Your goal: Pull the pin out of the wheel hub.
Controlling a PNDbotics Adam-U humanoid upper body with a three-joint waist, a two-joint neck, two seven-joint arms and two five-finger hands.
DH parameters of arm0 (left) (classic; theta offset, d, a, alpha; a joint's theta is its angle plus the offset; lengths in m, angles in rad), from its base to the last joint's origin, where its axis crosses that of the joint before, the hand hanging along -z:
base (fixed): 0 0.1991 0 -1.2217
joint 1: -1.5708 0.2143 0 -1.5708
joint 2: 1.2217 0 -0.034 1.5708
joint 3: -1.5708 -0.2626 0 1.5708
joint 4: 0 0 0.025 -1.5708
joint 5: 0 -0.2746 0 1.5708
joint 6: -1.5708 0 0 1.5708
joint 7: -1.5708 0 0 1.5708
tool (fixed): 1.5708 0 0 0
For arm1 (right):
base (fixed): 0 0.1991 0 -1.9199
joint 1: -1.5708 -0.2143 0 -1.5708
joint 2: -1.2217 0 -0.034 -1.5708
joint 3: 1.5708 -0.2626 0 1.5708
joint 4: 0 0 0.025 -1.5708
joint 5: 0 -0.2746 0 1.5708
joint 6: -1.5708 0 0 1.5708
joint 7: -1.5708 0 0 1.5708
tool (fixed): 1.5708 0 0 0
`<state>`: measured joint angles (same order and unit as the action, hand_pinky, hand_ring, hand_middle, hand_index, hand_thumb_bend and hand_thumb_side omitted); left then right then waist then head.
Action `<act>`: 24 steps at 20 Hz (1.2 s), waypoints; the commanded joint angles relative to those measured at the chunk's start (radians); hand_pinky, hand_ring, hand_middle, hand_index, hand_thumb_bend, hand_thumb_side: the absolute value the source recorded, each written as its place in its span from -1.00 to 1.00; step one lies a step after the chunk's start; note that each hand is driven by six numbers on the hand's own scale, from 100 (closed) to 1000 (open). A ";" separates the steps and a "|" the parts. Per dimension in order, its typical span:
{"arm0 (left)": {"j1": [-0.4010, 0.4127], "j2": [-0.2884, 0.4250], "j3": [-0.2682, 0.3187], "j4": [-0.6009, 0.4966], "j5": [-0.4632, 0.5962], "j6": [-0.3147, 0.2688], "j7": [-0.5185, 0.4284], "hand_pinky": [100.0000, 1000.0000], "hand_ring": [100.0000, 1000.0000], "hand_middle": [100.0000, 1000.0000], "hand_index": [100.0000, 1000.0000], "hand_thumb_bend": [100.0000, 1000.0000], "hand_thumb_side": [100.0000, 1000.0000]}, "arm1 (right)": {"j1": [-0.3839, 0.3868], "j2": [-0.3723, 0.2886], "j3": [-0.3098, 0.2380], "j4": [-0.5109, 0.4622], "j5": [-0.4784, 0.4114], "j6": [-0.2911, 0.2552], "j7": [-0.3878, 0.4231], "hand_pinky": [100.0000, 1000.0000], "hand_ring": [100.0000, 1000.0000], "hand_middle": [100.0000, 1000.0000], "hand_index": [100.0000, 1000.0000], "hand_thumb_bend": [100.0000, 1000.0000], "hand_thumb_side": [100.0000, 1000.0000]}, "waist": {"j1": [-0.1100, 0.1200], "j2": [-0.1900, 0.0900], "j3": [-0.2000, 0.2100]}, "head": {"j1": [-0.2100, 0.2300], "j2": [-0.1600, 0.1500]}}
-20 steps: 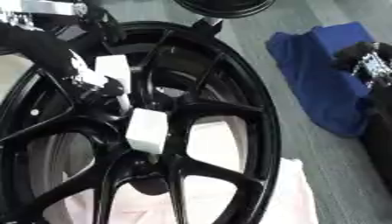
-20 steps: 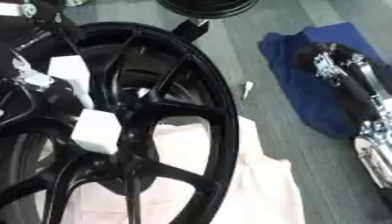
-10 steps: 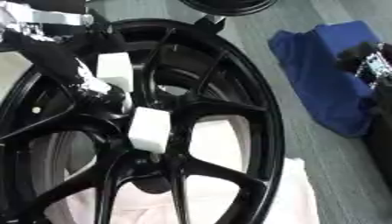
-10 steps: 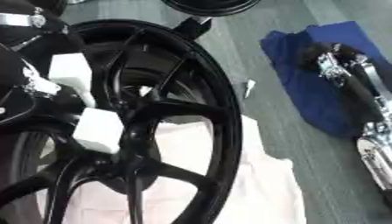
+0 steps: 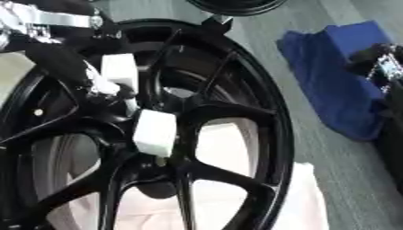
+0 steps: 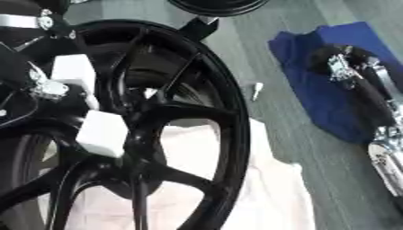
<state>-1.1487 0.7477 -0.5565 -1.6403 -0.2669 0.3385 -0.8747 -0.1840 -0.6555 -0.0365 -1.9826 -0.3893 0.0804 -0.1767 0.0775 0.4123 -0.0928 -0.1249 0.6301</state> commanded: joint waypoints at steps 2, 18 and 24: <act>-0.021 0.013 -0.002 -0.006 -0.005 0.019 -0.032 0.70 0.24 0.06 0.41 -0.44 -0.50 | -0.005 -0.013 -0.010 -0.017 -0.005 0.003 -0.007 0.64 0.31 0.19 0.17 -1.00 0.06 | -0.006 -0.025 -0.001 | 0.003 -0.009; -0.030 0.009 0.019 -0.009 -0.013 0.042 -0.003 0.58 -0.10 -0.35 0.03 -1.00 -0.82 | -0.002 -0.006 -0.013 -0.017 -0.011 0.007 -0.022 0.64 0.31 0.19 0.17 -1.00 0.07 | -0.010 -0.029 0.000 | 0.004 -0.010; -0.047 0.034 0.050 -0.045 0.026 0.068 0.043 0.56 -0.15 -0.43 -0.04 -1.00 -0.91 | 0.003 -0.008 -0.014 -0.017 -0.009 0.010 -0.025 0.64 0.32 0.19 0.17 -1.00 0.07 | -0.009 -0.037 0.004 | 0.001 -0.005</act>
<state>-1.1603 0.7424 -0.5505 -1.6644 -0.2493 0.3829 -0.8296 -0.1790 -0.6459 -0.0375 -1.9826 -0.3947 0.0914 -0.1981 0.0741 0.4085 -0.0891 -0.1249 0.6302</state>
